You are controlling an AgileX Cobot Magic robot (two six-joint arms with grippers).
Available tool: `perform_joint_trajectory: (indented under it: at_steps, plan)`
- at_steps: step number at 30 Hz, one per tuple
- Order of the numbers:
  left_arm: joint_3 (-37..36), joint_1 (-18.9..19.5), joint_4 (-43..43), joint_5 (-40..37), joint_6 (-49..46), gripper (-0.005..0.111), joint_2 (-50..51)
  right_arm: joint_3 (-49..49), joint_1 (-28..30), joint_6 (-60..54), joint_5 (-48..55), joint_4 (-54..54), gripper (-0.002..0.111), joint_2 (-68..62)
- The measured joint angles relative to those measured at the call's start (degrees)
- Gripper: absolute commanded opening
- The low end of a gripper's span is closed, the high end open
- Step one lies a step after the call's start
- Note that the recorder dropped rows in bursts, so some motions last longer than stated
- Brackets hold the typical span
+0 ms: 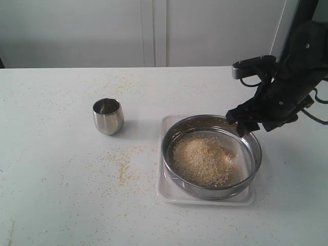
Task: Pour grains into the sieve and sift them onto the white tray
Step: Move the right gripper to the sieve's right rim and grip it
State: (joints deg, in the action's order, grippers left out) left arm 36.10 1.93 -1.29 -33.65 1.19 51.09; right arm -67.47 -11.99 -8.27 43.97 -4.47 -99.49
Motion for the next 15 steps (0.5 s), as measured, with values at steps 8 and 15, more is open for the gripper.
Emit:
perform_joint_trajectory:
  at_steps: [8,15]
  plan:
    - [0.0,0.0,0.0,0.0,0.0,0.000,0.0,0.1,0.0,0.0,-2.7,0.0,0.058,-4.3]
    - [0.0,0.0,0.0,0.0,0.0,0.000,0.0,0.1,0.0,0.0,-3.9,0.0,0.055,-7.0]
